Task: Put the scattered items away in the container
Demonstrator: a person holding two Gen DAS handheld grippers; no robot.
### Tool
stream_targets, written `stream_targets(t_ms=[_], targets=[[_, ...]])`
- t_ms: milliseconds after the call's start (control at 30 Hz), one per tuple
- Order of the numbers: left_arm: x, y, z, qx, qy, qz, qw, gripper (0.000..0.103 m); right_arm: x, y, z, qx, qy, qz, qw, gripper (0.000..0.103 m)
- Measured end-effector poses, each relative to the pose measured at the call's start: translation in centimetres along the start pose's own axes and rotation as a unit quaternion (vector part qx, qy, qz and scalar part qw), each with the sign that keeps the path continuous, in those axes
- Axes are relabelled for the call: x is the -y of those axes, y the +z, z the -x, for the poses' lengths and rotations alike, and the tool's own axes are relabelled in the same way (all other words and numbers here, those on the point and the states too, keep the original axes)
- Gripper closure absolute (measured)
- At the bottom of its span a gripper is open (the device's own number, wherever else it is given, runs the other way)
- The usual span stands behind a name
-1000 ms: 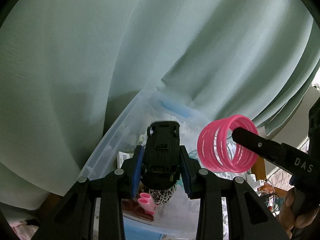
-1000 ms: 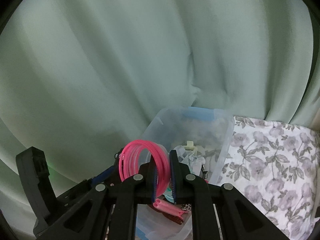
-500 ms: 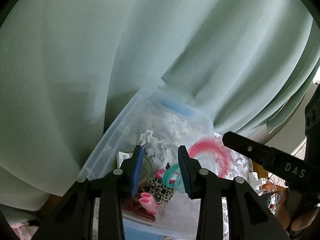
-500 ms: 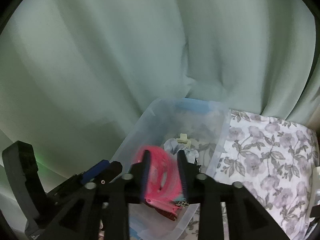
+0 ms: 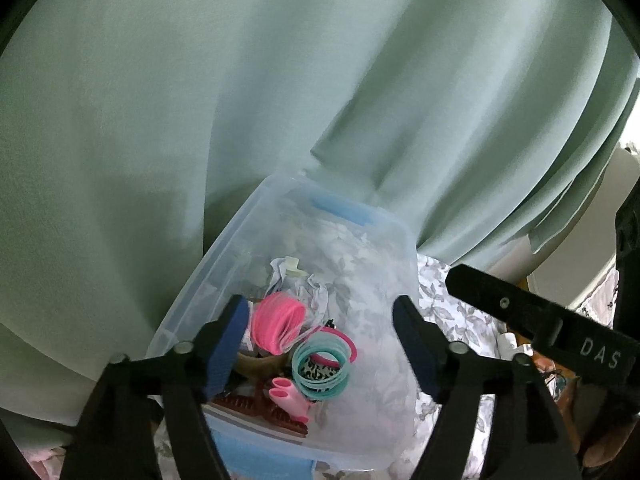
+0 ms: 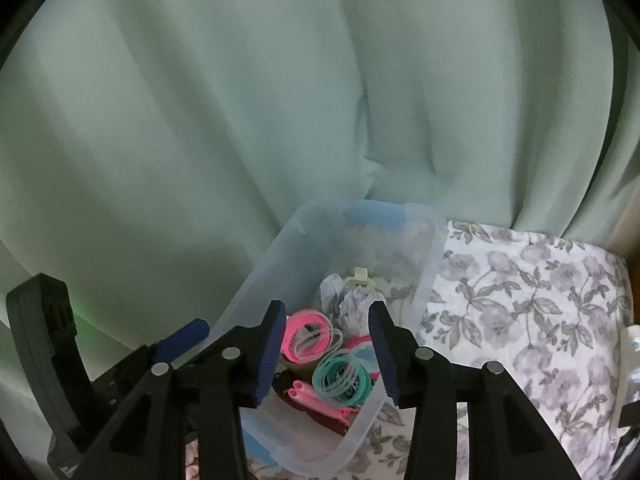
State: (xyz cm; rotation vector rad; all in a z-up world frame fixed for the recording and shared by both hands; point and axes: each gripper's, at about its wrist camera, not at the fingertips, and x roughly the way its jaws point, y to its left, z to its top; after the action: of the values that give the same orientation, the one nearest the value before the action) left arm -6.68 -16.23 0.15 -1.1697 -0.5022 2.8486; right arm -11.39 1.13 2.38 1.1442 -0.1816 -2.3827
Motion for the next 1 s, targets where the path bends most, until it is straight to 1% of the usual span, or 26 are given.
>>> stream_targets(t_ms=[67, 233, 400, 500, 667, 867, 1000], targets=[[0.3, -0.2, 0.1, -0.003, 0.007, -0.006, 1.0, 0.019, 0.2, -0.4, 0.3, 0.0, -0.003, -0.001, 1.0, 0.05], [1.1, -0.8, 0.3, -0.01, 0.015, -0.022, 0.9996, 0.017, 0.6, -1.4, 1.4, 0.001, -0.013, -0.009, 1.0, 0.046], [1.9, -1.7, 0.6, -0.015, 0.004, -0.037, 0.9992, 0.013, 1.0, -2.3, 2.7, 0.003, -0.023, -0.013, 1.0, 0.042], [2.3, -2.1, 0.6, -0.015, 0.0, -0.043, 0.999, 0.013, 0.8, -2.8, 3.6, 0.007, -0.033, -0.006, 0.999, 0.04], [2.8, -2.6, 1.5, -0.004, 0.011, -0.057, 0.9983, 0.013, 1.0, -3.7, 4.7, 0.007, -0.041, -0.003, 0.999, 0.037], [3.3, -2.8, 2.2, -0.001, 0.007, -0.06, 0.9982, 0.012, 1.5, -4.9, 5.4, 0.002, -0.045, -0.007, 0.999, 0.036], [4.0, -3.0, 2.4, -0.002, 0.013, -0.078, 0.9969, 0.012, 1.7, -5.6, 5.7, -0.003, -0.044, -0.01, 0.999, 0.036]])
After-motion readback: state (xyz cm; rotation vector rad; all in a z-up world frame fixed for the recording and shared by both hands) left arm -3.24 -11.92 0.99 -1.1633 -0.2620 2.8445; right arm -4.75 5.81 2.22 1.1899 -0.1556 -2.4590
